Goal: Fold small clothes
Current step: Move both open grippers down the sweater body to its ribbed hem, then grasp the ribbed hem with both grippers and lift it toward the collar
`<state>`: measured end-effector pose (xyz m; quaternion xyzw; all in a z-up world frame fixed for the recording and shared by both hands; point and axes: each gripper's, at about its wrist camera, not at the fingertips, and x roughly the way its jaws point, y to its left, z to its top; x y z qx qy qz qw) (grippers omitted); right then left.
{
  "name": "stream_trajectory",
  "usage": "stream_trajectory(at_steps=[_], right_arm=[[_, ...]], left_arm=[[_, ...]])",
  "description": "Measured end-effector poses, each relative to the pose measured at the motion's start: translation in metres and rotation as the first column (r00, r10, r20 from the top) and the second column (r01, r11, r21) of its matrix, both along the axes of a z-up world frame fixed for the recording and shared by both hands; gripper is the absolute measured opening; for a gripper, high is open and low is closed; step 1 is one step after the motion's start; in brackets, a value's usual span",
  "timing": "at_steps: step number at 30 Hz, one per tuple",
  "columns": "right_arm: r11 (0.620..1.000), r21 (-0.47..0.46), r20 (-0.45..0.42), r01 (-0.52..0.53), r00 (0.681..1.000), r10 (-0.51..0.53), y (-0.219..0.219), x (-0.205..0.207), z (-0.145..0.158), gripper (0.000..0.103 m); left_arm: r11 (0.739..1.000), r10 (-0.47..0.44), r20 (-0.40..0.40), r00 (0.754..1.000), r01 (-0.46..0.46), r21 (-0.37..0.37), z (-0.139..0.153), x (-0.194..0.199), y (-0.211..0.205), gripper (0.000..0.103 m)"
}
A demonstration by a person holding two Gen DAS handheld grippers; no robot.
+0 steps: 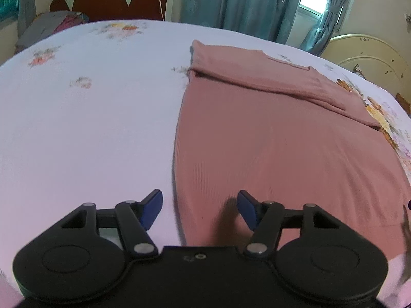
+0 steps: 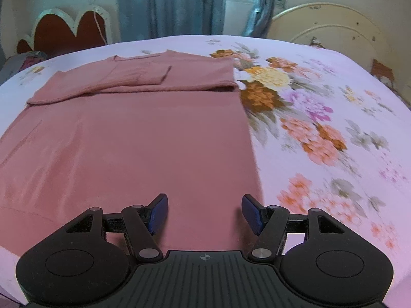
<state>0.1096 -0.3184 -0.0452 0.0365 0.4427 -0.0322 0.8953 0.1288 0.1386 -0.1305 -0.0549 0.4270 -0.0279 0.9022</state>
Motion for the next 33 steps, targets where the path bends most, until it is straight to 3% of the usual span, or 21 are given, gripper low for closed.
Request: stream_trajectory(at_steps=[6,10,13,14,15,17,19,21,25,33], right_arm=[[0.999,-0.011,-0.032,0.032,0.999,-0.032,-0.009,-0.020,-0.004,0.063],[0.998,0.042,-0.057,0.046,0.997,-0.044,-0.014,-0.030,-0.008,0.063],[0.995,0.080,-0.067,0.067,0.996,-0.062,-0.017,-0.035,-0.009,0.062],[0.993,0.091,-0.070,0.074,0.995,-0.068,-0.018,-0.036,-0.010,0.057],[0.991,0.115,-0.076,0.073,0.995,-0.064,-0.020,-0.037,-0.010,0.038],[0.985,0.144,-0.078,0.094,0.993,-0.083,-0.021,-0.038,-0.009,0.032],[0.982,0.159,-0.080,0.099,0.993,-0.087,-0.022,-0.037,-0.008,0.015],[0.981,0.169,-0.086,0.098,0.993,-0.085,-0.021,-0.036,-0.005,0.013],[0.981,0.179,-0.058,0.080,0.996,-0.071,-0.019,-0.034,0.006,0.010],[0.961,0.267,0.062,0.072,0.994,-0.092,-0.027,-0.002,0.046,0.010]], left_arm=[[0.999,-0.024,-0.029,0.999,0.023,-0.040,-0.006,-0.014,0.002,0.059],[0.997,-0.056,-0.045,0.997,0.053,-0.064,-0.007,-0.021,-0.001,0.057],[0.993,-0.076,-0.059,0.995,0.070,-0.097,-0.008,-0.024,-0.004,0.048],[0.991,-0.080,-0.063,0.995,0.073,-0.109,-0.009,-0.025,-0.004,0.044],[0.989,-0.082,-0.069,0.994,0.073,-0.127,-0.011,-0.026,-0.005,0.039],[0.986,-0.087,-0.075,0.993,0.075,-0.150,-0.012,-0.026,-0.005,0.032],[0.980,-0.096,-0.083,0.992,0.079,-0.185,-0.014,-0.025,-0.004,0.019],[0.970,-0.106,-0.095,0.990,0.082,-0.229,-0.015,-0.022,-0.003,0.008],[0.959,-0.109,-0.071,0.992,0.086,-0.270,-0.009,-0.017,-0.001,0.006],[0.933,-0.102,0.068,0.992,0.119,-0.339,0.030,0.013,-0.002,0.006]])
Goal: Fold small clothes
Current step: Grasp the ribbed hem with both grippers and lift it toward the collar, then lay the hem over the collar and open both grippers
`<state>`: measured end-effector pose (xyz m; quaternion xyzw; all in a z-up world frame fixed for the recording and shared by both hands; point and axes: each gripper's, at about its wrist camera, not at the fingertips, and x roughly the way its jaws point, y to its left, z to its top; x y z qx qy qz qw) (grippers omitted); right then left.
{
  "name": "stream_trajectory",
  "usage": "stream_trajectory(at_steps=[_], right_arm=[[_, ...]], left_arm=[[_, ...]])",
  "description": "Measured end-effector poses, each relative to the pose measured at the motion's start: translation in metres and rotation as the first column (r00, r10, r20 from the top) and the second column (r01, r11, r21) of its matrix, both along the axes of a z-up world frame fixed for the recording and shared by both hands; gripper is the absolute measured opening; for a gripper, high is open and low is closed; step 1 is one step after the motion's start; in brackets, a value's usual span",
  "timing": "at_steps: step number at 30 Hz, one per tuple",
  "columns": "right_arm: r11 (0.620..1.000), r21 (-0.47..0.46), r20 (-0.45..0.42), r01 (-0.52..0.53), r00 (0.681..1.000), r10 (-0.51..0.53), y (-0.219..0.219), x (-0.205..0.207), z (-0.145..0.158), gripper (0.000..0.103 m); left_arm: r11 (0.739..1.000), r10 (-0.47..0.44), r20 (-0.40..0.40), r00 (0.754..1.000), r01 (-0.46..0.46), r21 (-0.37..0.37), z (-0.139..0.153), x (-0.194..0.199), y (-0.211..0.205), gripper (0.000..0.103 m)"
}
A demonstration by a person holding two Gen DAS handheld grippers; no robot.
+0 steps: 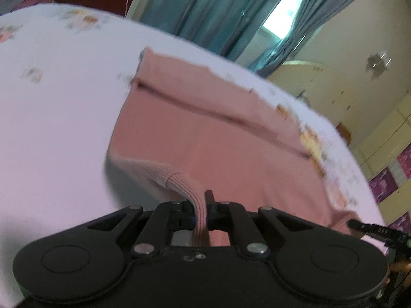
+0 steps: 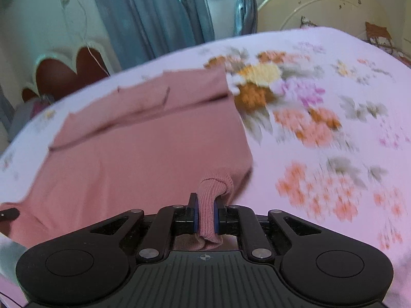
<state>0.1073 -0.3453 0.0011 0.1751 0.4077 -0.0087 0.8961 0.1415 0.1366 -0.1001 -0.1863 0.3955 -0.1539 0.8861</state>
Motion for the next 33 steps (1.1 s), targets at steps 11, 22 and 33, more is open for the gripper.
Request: stream_trajectory(at_steps=[11,22,33], right_arm=[[0.997,0.065,0.138,0.039,0.989,-0.047,-0.029,0.128,0.019,0.010],[0.987,0.141,0.097,0.082,0.991,-0.096,-0.048,0.289,-0.014,0.010],[0.976,0.177,-0.038,0.126,0.992,-0.121,-0.062,0.363,-0.076,0.011]], left_arm=[[0.996,0.080,0.126,0.989,-0.076,-0.038,0.027,0.108,-0.010,0.005],[0.986,0.168,0.136,0.976,-0.167,-0.015,0.019,0.240,-0.027,0.005],[0.971,0.200,0.031,0.979,-0.202,0.130,-0.028,0.316,-0.044,0.016]])
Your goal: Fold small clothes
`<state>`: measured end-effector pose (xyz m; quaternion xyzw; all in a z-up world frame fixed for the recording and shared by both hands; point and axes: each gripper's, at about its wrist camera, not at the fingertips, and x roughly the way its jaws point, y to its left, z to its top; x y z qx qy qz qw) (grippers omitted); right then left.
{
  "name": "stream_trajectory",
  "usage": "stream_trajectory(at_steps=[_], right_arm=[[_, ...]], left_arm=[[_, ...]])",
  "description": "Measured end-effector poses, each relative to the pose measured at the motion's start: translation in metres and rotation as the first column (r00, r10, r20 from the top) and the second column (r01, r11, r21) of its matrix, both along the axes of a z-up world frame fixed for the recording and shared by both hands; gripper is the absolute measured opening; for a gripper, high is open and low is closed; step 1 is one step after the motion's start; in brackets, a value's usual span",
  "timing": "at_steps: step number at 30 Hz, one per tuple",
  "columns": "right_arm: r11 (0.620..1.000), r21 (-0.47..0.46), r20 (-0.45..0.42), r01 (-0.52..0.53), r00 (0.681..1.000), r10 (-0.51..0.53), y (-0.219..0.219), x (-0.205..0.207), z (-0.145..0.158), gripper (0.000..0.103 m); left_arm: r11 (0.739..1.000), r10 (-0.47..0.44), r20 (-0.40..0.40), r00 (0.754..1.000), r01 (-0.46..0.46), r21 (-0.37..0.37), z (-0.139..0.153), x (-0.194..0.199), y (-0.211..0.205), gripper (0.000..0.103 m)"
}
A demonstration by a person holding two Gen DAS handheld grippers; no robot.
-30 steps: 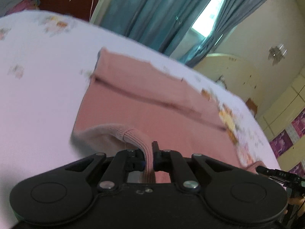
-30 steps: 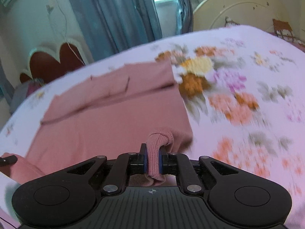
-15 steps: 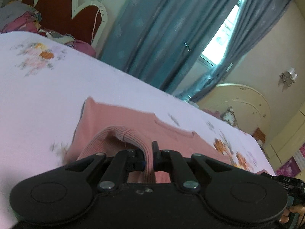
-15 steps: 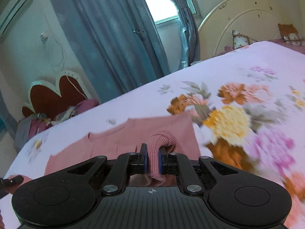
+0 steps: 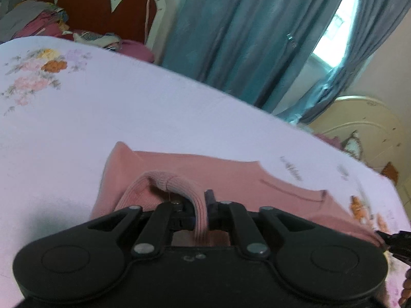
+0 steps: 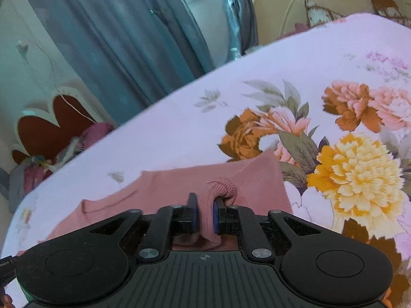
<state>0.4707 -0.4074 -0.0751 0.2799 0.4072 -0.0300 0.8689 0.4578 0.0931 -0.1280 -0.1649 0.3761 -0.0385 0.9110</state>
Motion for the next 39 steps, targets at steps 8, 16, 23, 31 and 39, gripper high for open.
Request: stream_trajectory(at_steps=[8,16,23,31,39], right_arm=[[0.999,-0.040,0.107,0.006,0.994,-0.002,-0.017,0.004,0.010,0.081],[0.960,-0.167,0.088,-0.223,0.967,0.240,0.006,0.017,-0.005,0.065],[0.919,-0.220,0.051,-0.328,0.937,0.347,0.014,0.030,-0.025,0.063],[0.862,-0.269,0.030,-0.430,0.890,0.454,0.019,0.035,-0.030,0.010],[0.985,-0.078,0.179,-0.156,0.969,0.168,-0.020,0.032,-0.015,0.009]], left_arm=[[1.000,-0.008,0.074,0.997,0.007,0.020,0.022,-0.004,0.030,0.067],[0.979,-0.170,0.001,0.985,0.169,0.110,0.005,0.019,0.013,0.065],[0.961,-0.212,-0.077,0.974,0.222,0.167,-0.022,0.041,0.008,0.060],[0.931,-0.309,-0.034,0.950,0.310,0.194,-0.018,0.034,0.004,0.014],[0.974,-0.176,0.151,0.973,0.149,0.171,0.004,0.019,0.010,0.013]])
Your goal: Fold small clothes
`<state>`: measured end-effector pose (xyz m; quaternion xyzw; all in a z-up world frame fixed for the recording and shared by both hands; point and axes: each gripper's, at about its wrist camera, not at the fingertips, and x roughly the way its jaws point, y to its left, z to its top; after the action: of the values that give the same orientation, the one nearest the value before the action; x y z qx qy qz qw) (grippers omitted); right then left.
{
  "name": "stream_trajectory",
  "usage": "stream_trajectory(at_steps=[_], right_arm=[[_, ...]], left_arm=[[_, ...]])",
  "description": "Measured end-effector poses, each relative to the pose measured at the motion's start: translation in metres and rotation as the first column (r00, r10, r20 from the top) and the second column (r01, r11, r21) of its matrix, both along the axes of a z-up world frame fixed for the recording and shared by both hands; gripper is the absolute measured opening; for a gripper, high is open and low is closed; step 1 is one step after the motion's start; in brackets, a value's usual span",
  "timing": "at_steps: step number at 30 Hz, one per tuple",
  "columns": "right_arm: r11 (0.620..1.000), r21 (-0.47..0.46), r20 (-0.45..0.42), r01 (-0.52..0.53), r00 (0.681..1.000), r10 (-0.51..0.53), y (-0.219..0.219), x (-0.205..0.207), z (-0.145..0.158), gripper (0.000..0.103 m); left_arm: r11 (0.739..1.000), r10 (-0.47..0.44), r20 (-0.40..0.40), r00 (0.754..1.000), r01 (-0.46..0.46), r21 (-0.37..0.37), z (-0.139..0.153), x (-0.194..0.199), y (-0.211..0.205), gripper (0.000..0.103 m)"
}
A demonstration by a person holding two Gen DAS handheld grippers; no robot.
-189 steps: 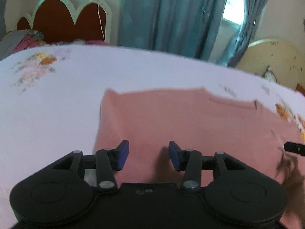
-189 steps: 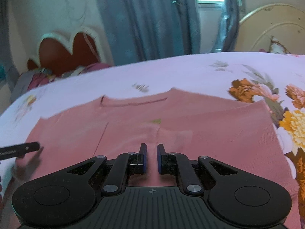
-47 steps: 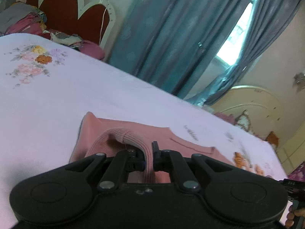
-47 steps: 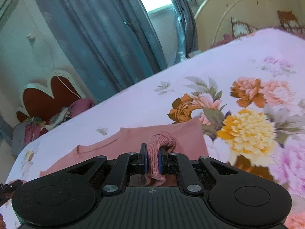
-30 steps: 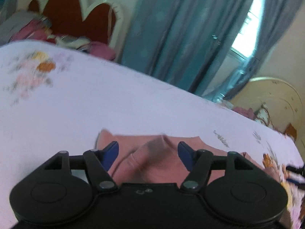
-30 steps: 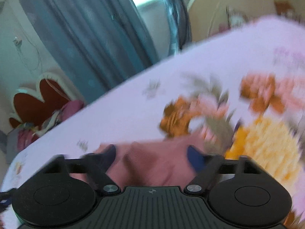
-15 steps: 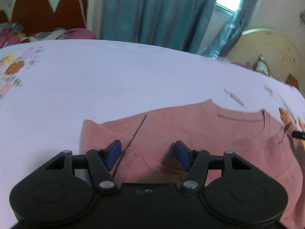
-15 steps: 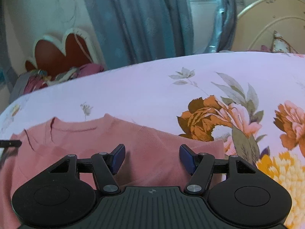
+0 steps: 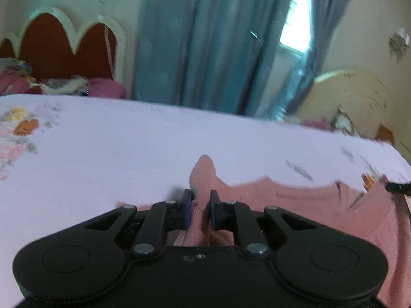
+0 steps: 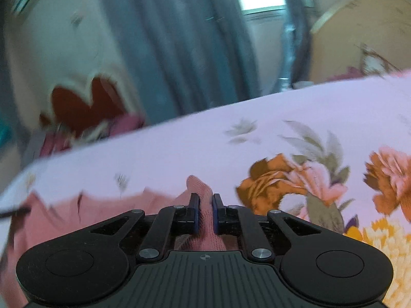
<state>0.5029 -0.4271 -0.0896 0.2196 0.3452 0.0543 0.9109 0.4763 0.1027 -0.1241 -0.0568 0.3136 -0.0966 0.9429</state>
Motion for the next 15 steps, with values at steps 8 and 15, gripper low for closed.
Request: stream_trajectory(at_steps=[8,15], right_arm=[[0.992,-0.036,-0.080,0.117,0.990,-0.119,0.000,0.012,-0.019,0.008],[0.986,-0.127,-0.104,0.109,0.987,-0.123,0.009,0.014,-0.030,0.008]], left_arm=[[0.993,0.114,-0.037,0.993,-0.113,0.022,-0.020,0.007,-0.004,0.013],[0.987,0.137,-0.064,0.988,-0.131,0.098,-0.032,0.012,-0.009,0.017]])
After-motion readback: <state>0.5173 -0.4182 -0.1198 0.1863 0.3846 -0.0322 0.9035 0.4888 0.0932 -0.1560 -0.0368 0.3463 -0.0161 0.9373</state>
